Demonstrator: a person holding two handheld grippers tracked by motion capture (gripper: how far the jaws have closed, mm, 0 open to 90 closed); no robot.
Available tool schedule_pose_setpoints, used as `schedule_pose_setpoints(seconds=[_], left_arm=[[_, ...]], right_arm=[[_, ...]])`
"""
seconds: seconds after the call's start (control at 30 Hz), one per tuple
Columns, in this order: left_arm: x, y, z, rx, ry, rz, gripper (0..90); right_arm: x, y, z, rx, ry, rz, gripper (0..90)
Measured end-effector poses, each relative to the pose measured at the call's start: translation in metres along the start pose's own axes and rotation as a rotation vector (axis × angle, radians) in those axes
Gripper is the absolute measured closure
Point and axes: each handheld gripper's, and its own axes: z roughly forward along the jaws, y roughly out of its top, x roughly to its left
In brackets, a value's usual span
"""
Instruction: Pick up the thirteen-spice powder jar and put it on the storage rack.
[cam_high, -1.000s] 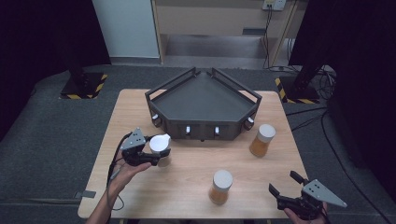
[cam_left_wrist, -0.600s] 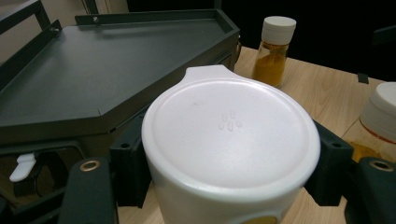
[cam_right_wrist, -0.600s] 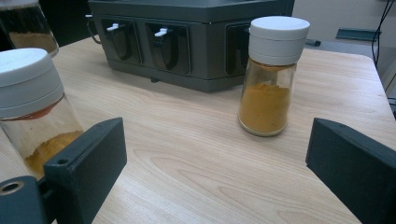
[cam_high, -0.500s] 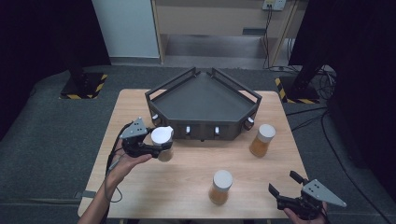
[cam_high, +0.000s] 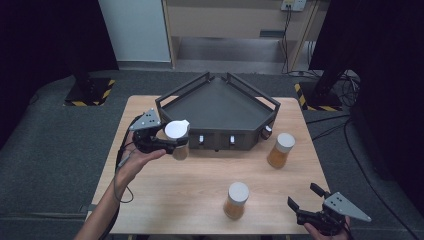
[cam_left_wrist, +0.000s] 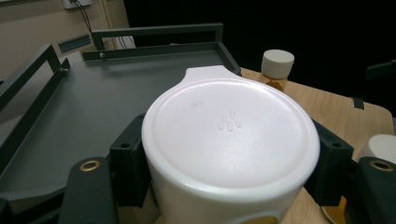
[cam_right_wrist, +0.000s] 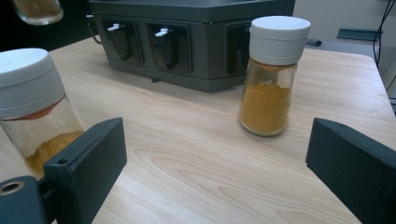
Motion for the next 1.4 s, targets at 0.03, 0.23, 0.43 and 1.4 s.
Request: schedule_pose_setpoints(seconds=[0.03, 0.23, 0.43, 1.4], left_arm=[[0.001, 0.003, 0.000, 0.000, 0.000, -0.002, 29.5], [0.004, 0.019, 0.003, -0.015, 0.007, -0.002, 29.5], [0.005, 0.038, 0.010, -0.017, 0.039, 0.012, 29.5], [0.045, 0.084, 0.057, 0.022, 0.171, -0.043, 29.5]], right_arm=[[0.000, 0.000, 0.000, 0.001, 0.001, 0.001, 5.1], [0.000, 0.000, 0.000, -0.001, 0.002, 0.000, 5.1], [0.000, 0.000, 0.001, 0.000, 0.005, -0.002, 5.1], [-0.002, -0.001, 0.000, -0.003, 0.004, 0.010, 5.0]])
